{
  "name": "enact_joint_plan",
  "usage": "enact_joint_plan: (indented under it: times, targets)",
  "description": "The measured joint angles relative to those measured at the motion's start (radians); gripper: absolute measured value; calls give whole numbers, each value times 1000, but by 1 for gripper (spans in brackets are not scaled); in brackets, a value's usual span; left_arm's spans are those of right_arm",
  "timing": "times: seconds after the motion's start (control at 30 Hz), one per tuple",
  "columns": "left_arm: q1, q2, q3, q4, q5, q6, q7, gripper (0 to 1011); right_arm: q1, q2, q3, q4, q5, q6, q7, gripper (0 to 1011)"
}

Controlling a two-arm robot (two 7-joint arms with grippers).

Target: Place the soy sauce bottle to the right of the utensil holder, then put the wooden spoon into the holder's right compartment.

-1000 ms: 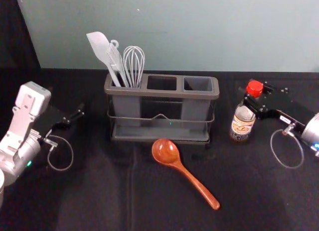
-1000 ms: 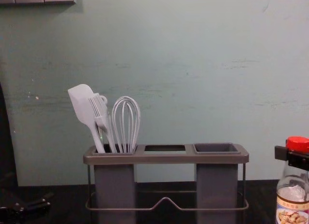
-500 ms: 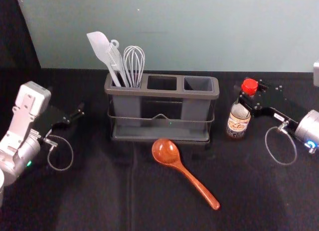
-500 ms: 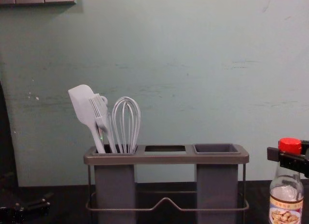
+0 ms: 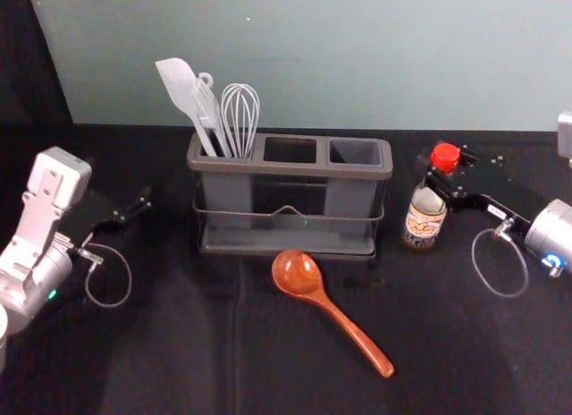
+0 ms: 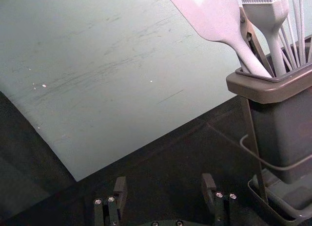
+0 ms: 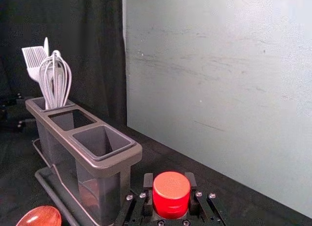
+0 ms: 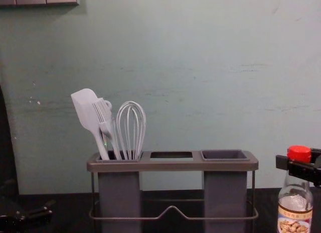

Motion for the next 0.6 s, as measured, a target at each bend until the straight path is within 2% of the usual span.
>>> enact_joint_plan:
  times: [0.13,0.27,0.4,0.43,0.5,0.53,0.6]
  targets:
    - [0,0,0,0,0,0,0,1005,0,1,0,-1,0,0,0,383]
    - [0,0,0,0,0,0,0,1005,-1,1,1,-2,1,0,0,453]
    - [0,0,0,0,0,0,0,1005,-1,2,1,-3,1,1,0,573]
    - [0,0,0,0,0,0,0,1005,-1,2,1,-3,1,1,0,629]
    - [0,0,0,0,0,0,0,1005,-1,2,1,-3,1,1,0,664]
    - [0,0,0,0,0,0,0,1005,-1,2,1,-4,1,1,0,731]
    - [0,0,0,0,0,0,0,1005,-2,2,1,-4,1,1,0,768]
